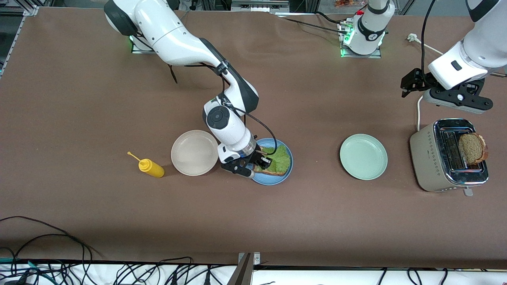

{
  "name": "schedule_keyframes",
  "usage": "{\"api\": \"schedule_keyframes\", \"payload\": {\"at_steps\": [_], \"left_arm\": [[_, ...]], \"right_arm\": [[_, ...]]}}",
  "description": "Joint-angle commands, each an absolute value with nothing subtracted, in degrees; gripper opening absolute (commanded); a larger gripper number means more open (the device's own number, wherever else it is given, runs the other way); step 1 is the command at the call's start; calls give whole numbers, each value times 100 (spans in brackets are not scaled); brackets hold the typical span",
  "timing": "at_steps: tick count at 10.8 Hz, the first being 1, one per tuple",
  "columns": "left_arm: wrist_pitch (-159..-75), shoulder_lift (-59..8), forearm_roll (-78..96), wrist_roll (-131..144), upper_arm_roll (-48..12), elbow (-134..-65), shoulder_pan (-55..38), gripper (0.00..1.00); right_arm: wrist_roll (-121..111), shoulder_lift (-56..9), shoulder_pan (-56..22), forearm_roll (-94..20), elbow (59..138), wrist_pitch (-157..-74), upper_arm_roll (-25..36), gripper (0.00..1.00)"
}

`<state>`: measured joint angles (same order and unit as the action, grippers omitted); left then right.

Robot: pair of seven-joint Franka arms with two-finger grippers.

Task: Make sandwich in blue plate with both arms
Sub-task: 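Lower the lettuce onto the bread and open the right gripper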

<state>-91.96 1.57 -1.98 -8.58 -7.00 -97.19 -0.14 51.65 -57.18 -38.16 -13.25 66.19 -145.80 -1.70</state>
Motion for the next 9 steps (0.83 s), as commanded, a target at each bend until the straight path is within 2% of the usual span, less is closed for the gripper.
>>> {"api": "schedule_keyframes", "payload": {"at_steps": [1,2,3,4,9], "left_arm": [[-9105,105,-141,-905,-712,-9589,9,100],[-9105,105,-141,-905,-712,-9589,9,100],[-9105,105,-141,-905,-712,-9589,9,100],[-9105,105,-141,-905,-712,-9589,9,100],[-9106,79,-141,-897,-712,-9580,9,100]], "right_arm": [[5274,-5678,-3876,-1116,6891,-14871,-123,0],[5273,-5678,-3876,-1116,6891,-14871,-123,0],[5273,-5686,-3876,-1081,6891,-14871,-123,13],[5326,-5687,-3876,-1046,6891,-14923,-114,99],[5396,-5643,-3902,-660,6891,-14881,9,100]]}}
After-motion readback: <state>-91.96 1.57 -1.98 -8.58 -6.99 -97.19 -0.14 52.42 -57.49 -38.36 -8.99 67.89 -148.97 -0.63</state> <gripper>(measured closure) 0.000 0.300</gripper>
